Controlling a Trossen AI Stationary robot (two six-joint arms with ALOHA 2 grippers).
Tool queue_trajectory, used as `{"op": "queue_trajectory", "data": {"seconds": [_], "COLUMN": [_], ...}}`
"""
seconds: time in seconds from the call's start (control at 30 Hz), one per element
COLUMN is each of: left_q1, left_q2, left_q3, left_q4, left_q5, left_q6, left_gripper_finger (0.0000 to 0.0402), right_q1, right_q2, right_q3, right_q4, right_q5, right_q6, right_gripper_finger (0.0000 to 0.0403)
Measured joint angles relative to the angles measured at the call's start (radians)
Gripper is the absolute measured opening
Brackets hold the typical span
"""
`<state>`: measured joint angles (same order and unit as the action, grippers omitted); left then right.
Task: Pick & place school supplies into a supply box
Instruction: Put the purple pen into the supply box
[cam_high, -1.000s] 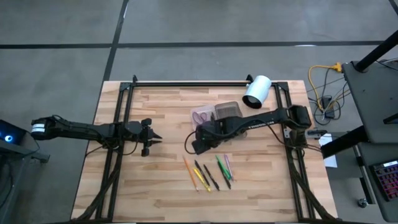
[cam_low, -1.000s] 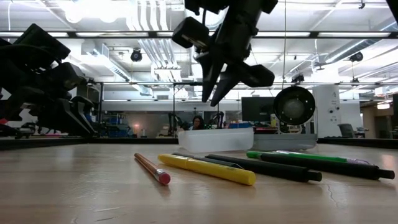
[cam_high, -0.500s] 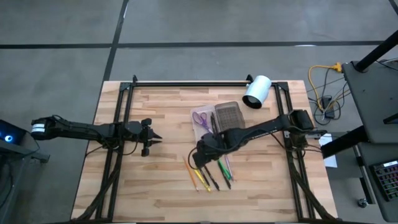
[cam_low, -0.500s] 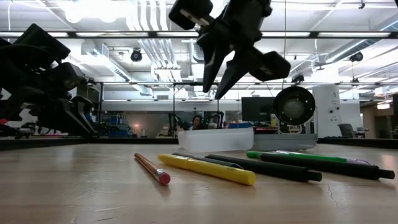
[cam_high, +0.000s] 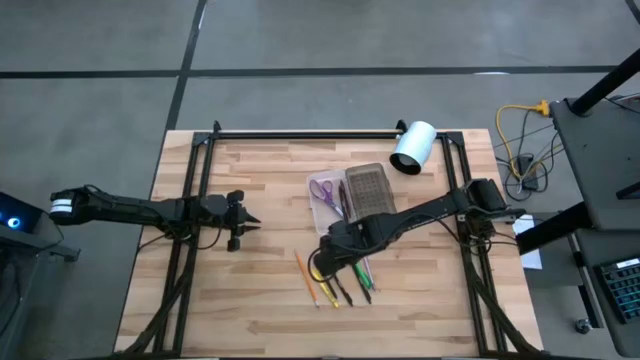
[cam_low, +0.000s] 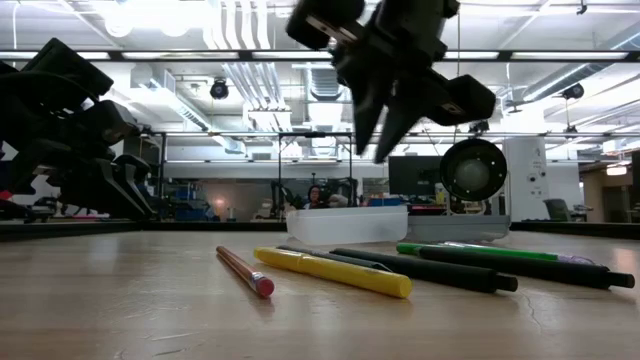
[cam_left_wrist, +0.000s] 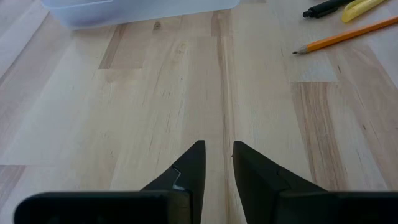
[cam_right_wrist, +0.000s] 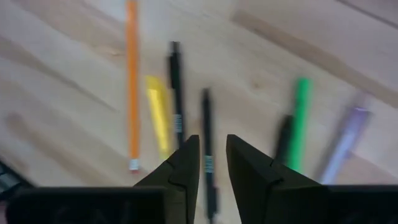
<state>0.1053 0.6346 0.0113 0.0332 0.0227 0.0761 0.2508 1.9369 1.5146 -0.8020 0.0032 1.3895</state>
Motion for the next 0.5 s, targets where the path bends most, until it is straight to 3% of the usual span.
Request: {"op": "queue_trajectory", "data": {"seconds": [0.27, 0.5], "left_q1": [0.000, 0.000], "left_q2": [0.000, 0.000], "left_q3": [0.000, 0.000], "left_q4": [0.000, 0.000], "left_q5": [0.000, 0.000], "left_q6": [0.000, 0.000], "left_gripper_finger": [0.0066, 0.0066], "right_q1": [0.002, 0.003], "right_q2": [0.000, 0.000], "right_q3": [-0.002, -0.020], "right_q4": [-0.228, -0.242], "right_q5": [0.026, 0.035], "right_q6": [0.058, 0.059], "right_gripper_finger": [0.0085, 0.0081]}}
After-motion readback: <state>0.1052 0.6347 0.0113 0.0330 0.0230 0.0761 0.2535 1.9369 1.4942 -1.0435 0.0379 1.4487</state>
